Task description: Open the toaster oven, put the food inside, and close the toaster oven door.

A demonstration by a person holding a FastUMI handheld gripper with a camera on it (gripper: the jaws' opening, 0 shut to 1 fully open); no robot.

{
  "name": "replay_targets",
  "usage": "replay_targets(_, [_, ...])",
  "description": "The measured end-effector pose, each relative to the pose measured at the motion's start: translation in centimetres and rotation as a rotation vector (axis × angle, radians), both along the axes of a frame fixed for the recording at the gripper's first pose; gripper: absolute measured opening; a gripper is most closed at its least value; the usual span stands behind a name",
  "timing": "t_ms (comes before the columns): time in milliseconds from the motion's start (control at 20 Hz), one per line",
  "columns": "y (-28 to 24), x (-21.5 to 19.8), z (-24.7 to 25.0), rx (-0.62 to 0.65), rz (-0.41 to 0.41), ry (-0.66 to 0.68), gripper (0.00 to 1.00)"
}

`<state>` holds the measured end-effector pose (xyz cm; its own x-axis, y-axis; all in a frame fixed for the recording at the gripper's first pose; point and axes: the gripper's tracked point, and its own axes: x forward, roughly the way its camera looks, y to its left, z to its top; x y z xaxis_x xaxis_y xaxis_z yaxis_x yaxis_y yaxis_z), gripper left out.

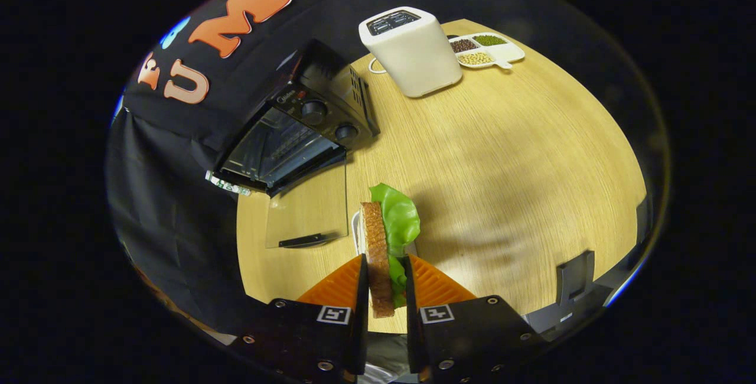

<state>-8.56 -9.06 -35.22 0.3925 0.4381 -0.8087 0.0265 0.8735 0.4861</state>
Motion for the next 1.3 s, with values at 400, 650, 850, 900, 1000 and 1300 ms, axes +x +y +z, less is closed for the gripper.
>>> replay_targets(400, [4.4, 4.7, 6.9, 0.301, -0.149, -0.166, 0.28])
replay_targets(650, [9.5, 6.4, 6.6, 0.467, -0.202, -0.202, 0.28])
replay_targets(850, [13.0, 7.5, 5.1, 0.542, -0.249, -0.214, 0.28])
replay_targets(900, [13.8, 7.9, 4.9, 0.565, -0.271, -0.223, 0.28])
replay_targets(1000, [15.2, 8.9, 4.5, 0.598, -0.323, -0.241, 0.28])
replay_targets(1300, [18.8, 11.5, 2.6, 0.656, -0.516, -0.291, 0.28])
